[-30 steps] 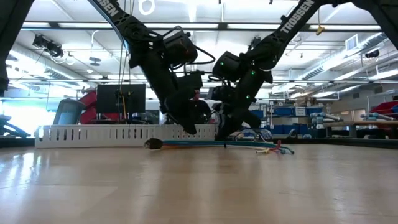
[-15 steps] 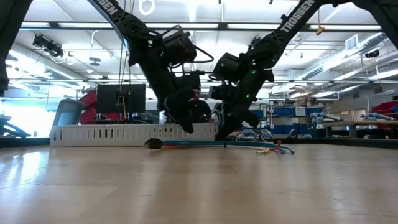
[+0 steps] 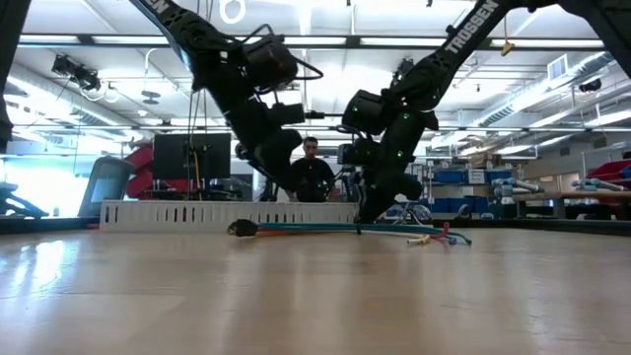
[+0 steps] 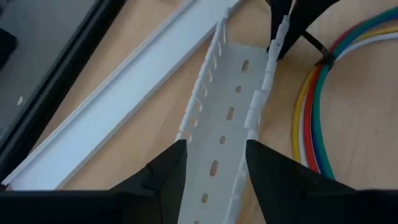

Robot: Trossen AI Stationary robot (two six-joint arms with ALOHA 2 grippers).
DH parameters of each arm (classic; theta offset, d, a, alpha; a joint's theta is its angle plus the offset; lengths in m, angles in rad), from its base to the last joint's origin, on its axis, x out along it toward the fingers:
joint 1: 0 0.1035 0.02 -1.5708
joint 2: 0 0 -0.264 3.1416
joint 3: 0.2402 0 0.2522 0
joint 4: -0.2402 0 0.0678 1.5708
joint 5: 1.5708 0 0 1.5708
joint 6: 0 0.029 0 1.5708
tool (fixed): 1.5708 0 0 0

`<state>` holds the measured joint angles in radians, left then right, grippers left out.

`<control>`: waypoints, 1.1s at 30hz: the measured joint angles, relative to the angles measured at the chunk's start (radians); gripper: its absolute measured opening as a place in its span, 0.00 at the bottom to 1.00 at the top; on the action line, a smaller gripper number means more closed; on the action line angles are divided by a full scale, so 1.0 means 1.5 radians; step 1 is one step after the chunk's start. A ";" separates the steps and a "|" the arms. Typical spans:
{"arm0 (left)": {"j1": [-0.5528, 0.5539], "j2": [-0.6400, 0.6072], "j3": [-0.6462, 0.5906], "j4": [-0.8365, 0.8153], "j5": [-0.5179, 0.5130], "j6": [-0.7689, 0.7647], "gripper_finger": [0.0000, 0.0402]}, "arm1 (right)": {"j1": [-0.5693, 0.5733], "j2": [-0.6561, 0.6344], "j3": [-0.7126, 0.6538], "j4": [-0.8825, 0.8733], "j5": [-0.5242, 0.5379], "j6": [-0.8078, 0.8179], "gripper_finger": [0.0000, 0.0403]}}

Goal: Ziptie cables
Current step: Adjust the white cable duct, then put the zip tied cables in the cable duct

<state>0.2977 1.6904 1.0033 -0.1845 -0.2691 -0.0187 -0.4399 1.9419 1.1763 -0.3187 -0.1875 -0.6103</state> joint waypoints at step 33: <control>-0.043 -0.173 -0.314 0.388 0.026 -0.024 0.44 | -0.014 -0.352 -0.006 -0.218 0.142 0.287 0.26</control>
<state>0.2337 1.4315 0.5324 0.3969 -0.2306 -0.0547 -0.4603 1.4136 1.1668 -0.6453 0.0260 -0.1796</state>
